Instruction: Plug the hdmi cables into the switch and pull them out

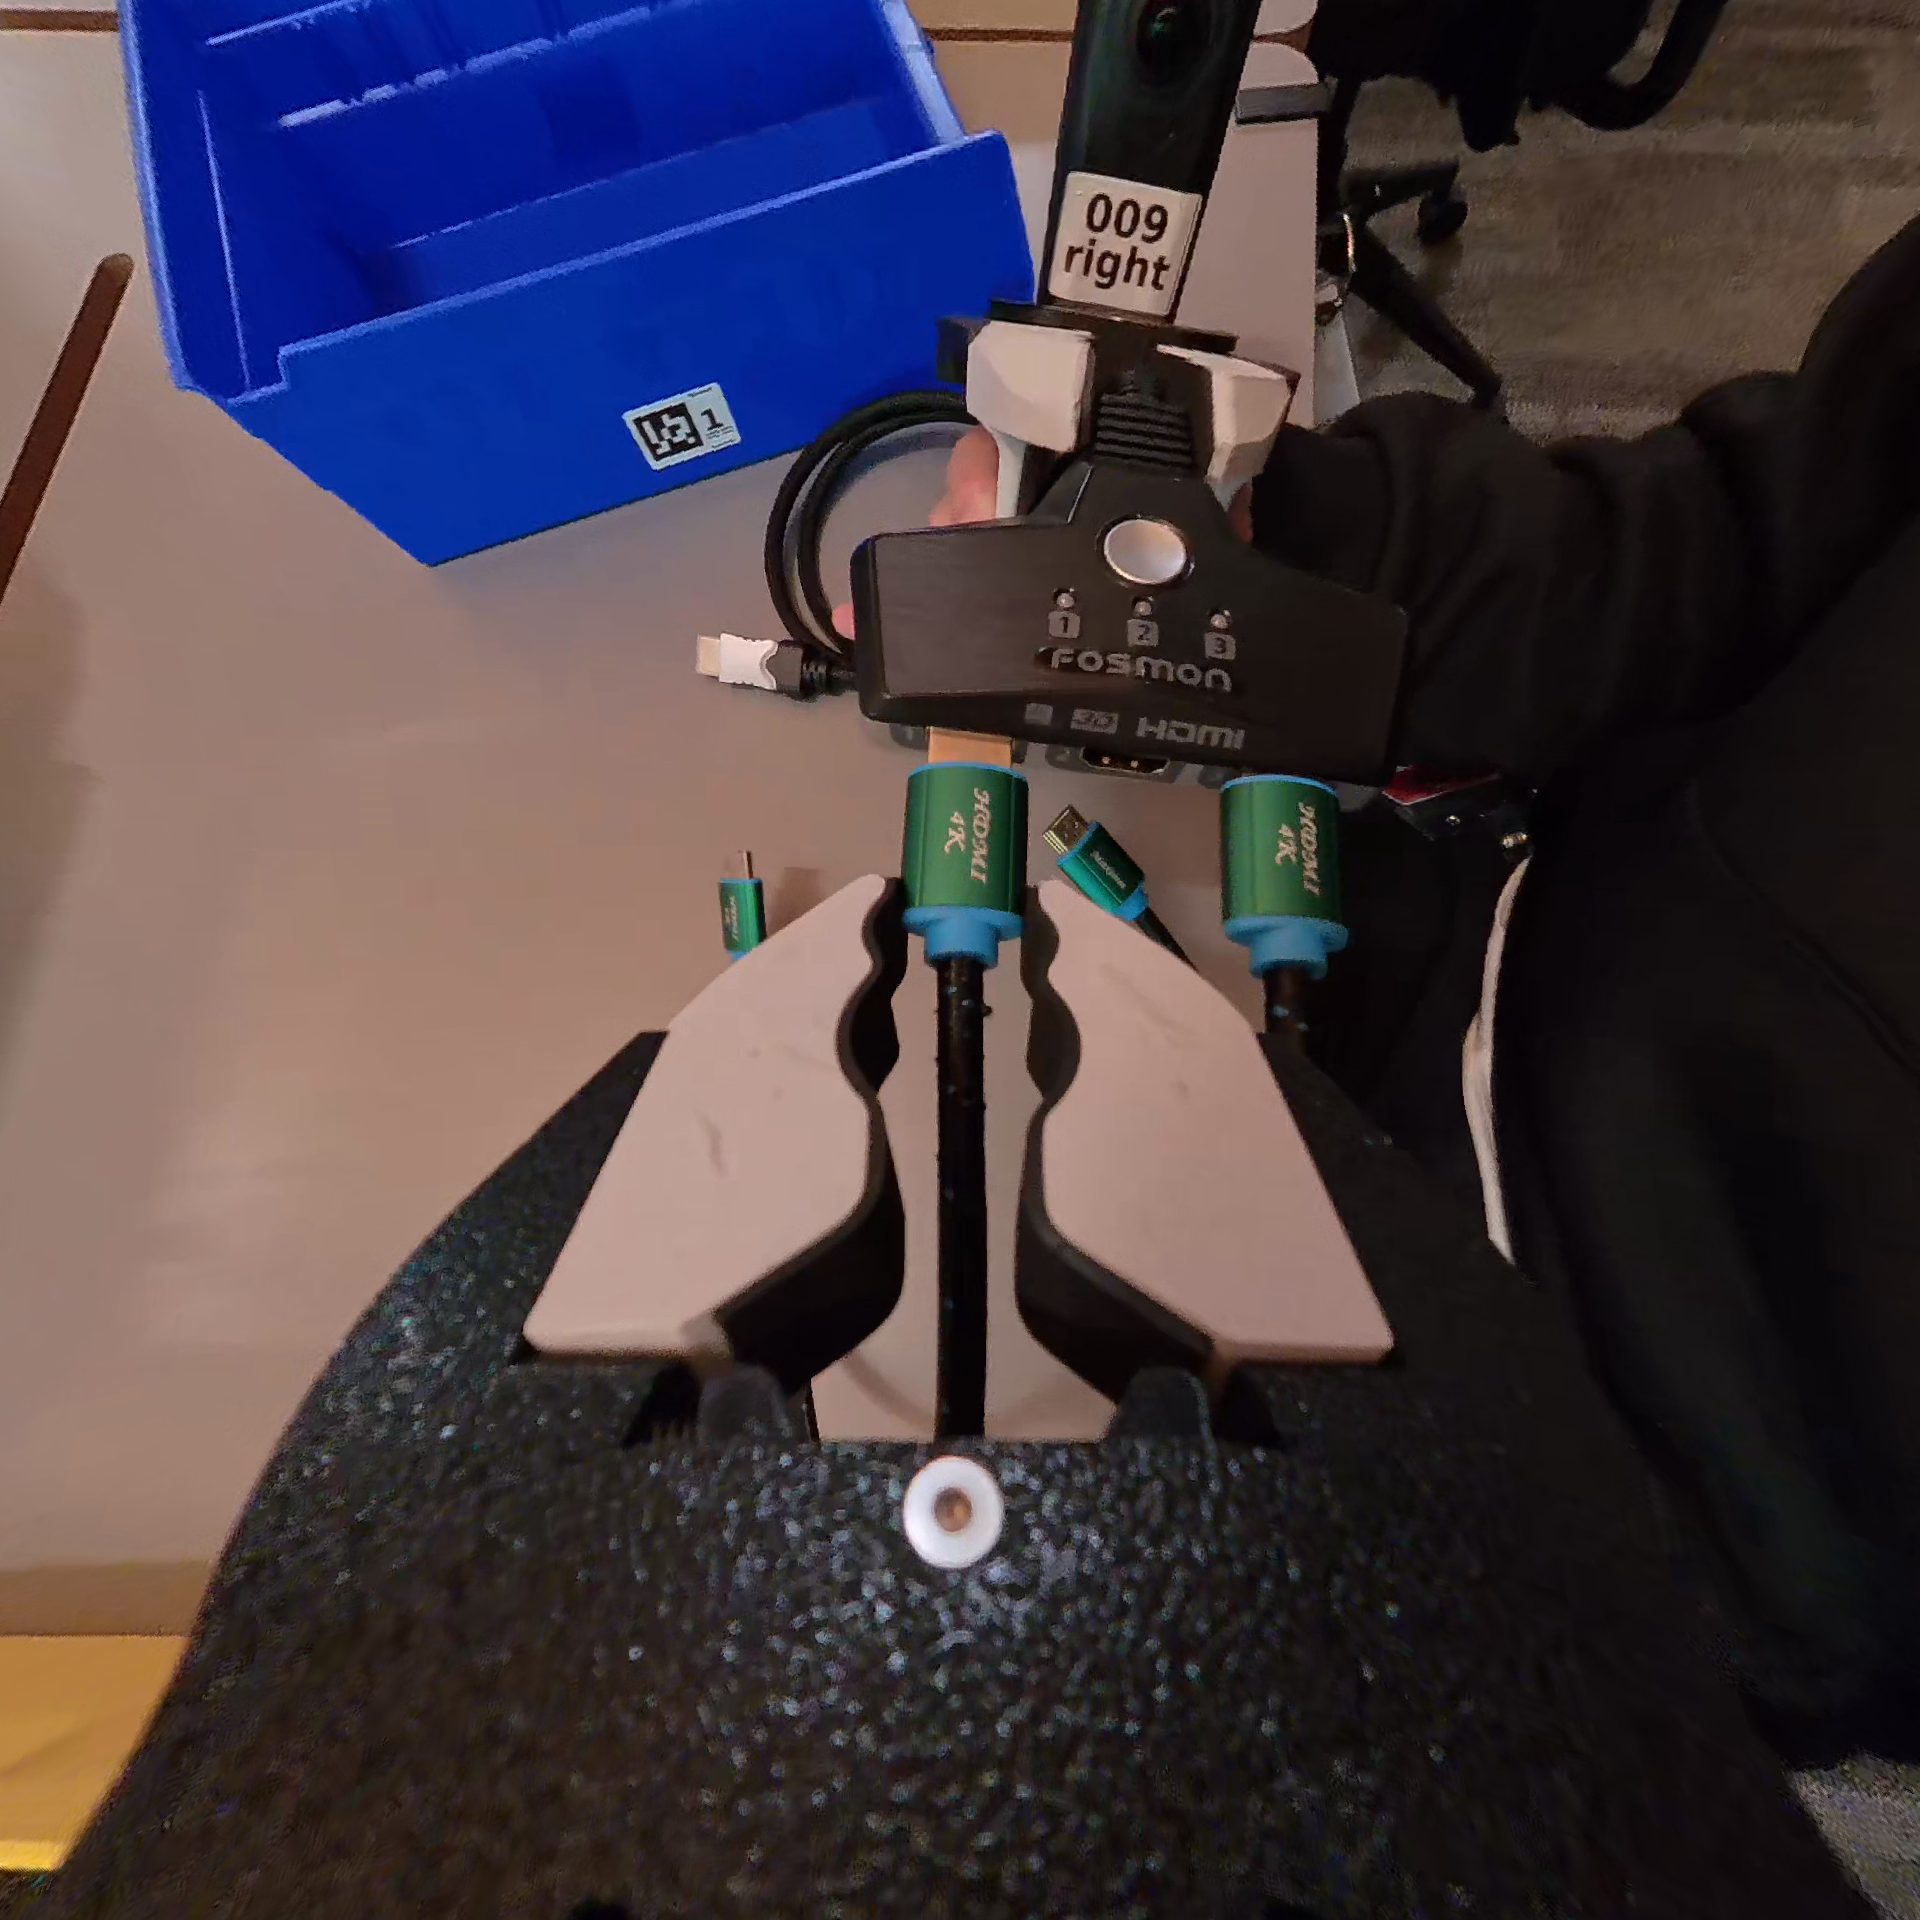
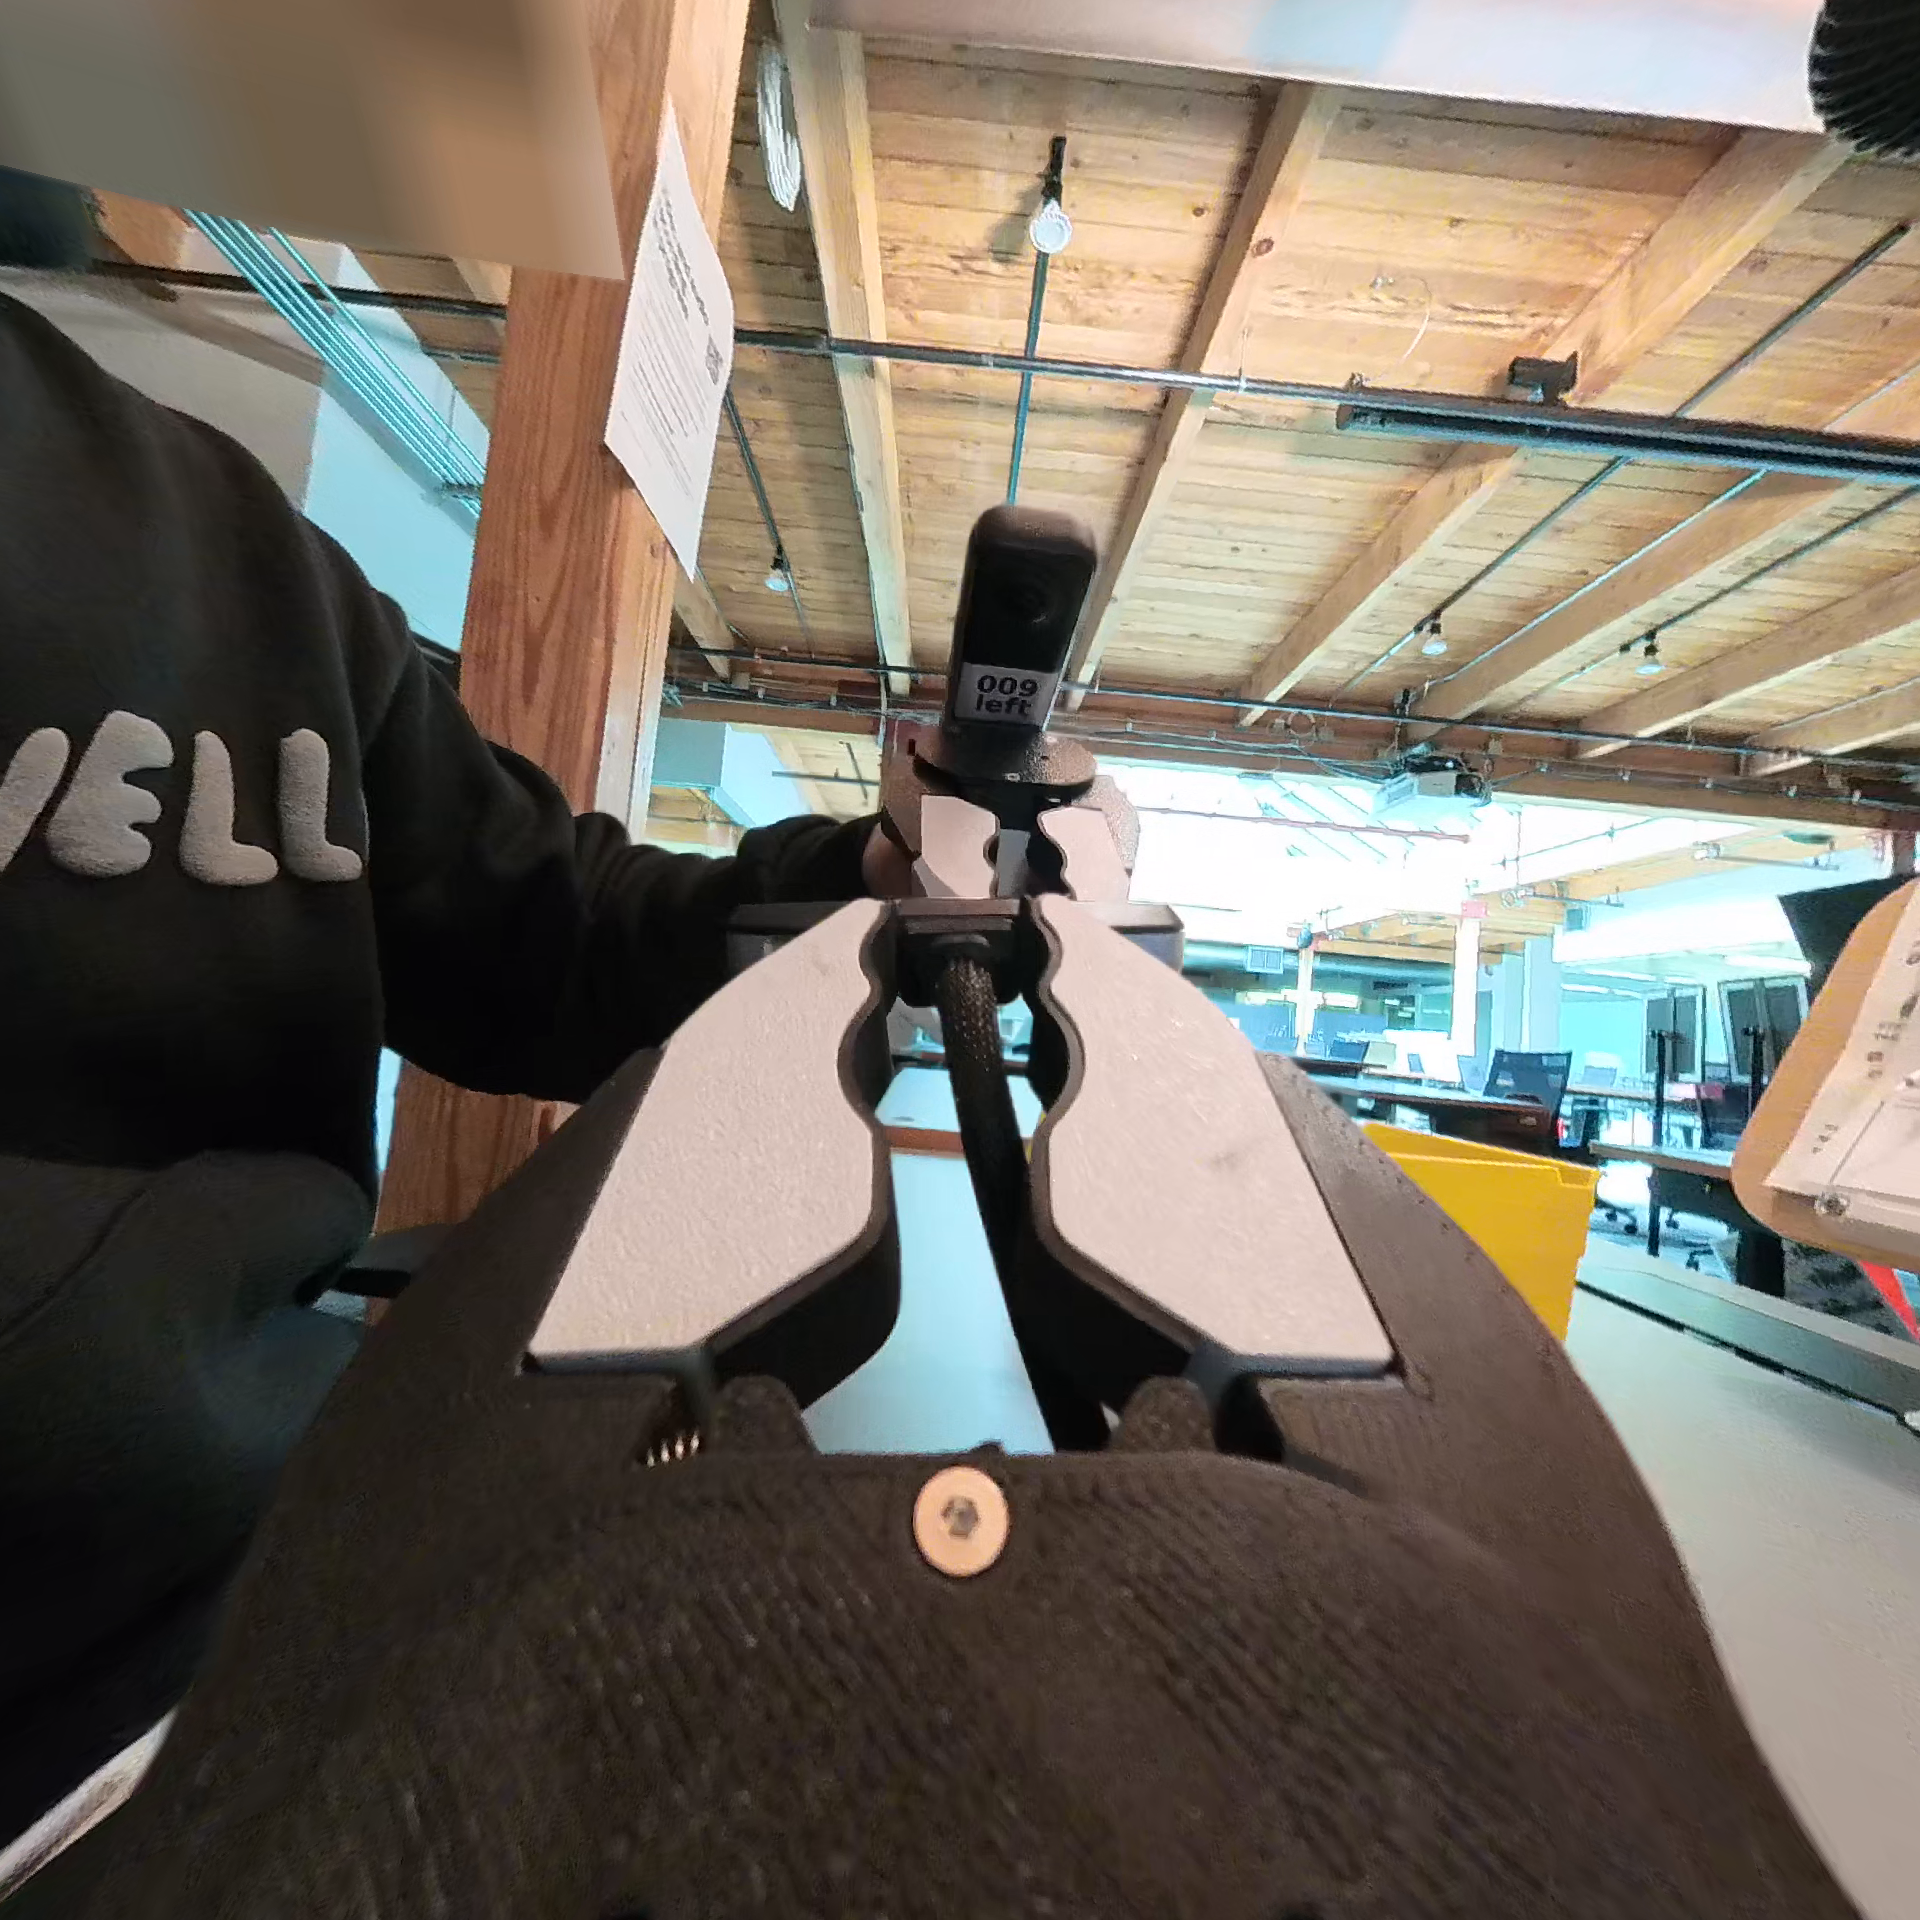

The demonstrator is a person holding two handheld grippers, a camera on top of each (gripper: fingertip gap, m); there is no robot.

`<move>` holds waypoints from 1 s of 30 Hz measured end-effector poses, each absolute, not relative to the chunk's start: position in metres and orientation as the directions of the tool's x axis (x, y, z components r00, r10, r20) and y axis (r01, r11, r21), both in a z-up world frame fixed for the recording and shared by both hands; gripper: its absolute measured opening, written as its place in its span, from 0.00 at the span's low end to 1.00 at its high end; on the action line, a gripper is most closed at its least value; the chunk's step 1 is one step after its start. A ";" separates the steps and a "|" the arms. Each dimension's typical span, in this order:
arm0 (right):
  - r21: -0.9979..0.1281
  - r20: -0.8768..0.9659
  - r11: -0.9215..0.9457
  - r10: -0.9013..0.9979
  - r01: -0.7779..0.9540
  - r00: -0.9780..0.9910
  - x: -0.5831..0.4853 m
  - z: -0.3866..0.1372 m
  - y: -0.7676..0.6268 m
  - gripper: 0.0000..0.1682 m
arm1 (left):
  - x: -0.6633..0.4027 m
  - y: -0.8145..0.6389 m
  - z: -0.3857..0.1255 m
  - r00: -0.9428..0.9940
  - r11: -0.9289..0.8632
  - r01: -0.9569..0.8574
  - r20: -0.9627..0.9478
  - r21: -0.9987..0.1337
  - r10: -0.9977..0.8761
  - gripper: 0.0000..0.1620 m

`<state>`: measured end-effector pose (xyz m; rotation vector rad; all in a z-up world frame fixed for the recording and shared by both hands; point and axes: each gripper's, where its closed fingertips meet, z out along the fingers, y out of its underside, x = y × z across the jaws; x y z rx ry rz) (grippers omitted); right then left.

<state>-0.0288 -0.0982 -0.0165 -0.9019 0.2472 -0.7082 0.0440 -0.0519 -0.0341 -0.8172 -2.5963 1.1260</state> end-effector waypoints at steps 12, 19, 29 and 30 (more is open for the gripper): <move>-0.795 0.086 0.388 -0.688 0.466 0.720 -0.024 -0.018 -0.096 0.19 | 0.045 -0.048 -0.031 -0.822 0.529 0.383 -0.019 -0.757 0.569 0.13; -0.843 0.114 0.316 -0.686 0.436 0.718 -0.019 -0.027 -0.087 0.16 | 0.050 -0.047 -0.031 -0.827 0.536 0.355 0.011 -0.766 0.562 0.13; -0.836 0.083 0.345 -0.688 0.426 0.721 -0.015 -0.026 -0.089 0.15 | 0.053 -0.049 -0.033 -0.830 0.540 0.343 0.021 -0.768 0.558 0.13; -0.837 0.087 0.341 -0.690 0.428 0.719 -0.016 -0.026 -0.089 0.15 | 0.053 -0.049 -0.034 -0.830 0.541 0.338 0.027 -0.770 0.557 0.13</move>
